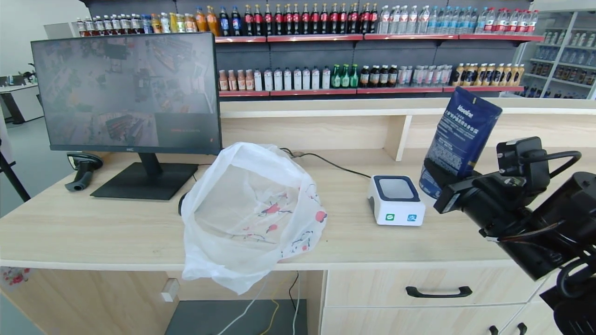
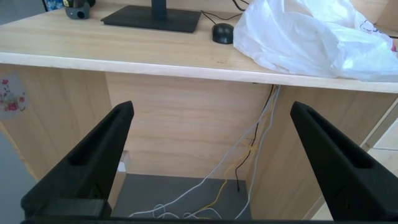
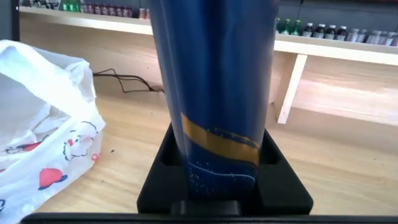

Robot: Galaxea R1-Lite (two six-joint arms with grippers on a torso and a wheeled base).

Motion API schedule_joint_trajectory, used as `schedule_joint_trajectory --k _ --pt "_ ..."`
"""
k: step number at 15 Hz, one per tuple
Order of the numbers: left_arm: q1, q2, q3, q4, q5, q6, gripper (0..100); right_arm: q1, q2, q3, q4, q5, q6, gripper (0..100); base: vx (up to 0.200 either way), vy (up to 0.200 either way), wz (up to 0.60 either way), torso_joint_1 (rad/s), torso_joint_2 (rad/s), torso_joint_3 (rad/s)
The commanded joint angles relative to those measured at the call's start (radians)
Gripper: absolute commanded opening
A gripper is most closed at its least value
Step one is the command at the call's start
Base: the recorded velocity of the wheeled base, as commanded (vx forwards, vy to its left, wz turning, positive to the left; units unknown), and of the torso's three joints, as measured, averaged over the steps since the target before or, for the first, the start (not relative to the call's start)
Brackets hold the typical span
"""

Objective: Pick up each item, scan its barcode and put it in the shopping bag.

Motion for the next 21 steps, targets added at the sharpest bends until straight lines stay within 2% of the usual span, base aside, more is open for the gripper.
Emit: schedule_joint_trajectory --k 1,3,6,15,21 --pt "0.000 0.000 0.000 -0.001 0.000 -0.003 100 0.005 -0.017 0.039 -0.003 -0.002 0.036 0 -0.200 0.000 0.00 0.007 0.00 -0.002" --pt "0.000 0.000 0.000 0.000 0.000 -0.001 100 0.008 -0.031 0.060 -0.003 -0.001 0.065 0 -0.200 0.000 0.00 -0.012 0.00 0.009" --pt "0.000 0.000 0.000 0.000 0.000 -0.001 100 -0.001 -0.039 0.078 -0.003 -0.001 0.092 0 0.000 0.000 0.00 0.000 0.00 0.000" --pt "0.000 0.000 0.000 -0.001 0.000 -0.006 100 0.000 -0.043 0.065 -0.003 -0.001 0.123 0 0.000 0.200 0.00 0.011 0.00 0.003" --pt "-0.002 0.000 0.000 -0.001 0.000 -0.004 100 0.003 -0.040 0.045 -0.003 -0.001 0.123 0 0.000 0.000 0.00 0.000 0.00 0.000"
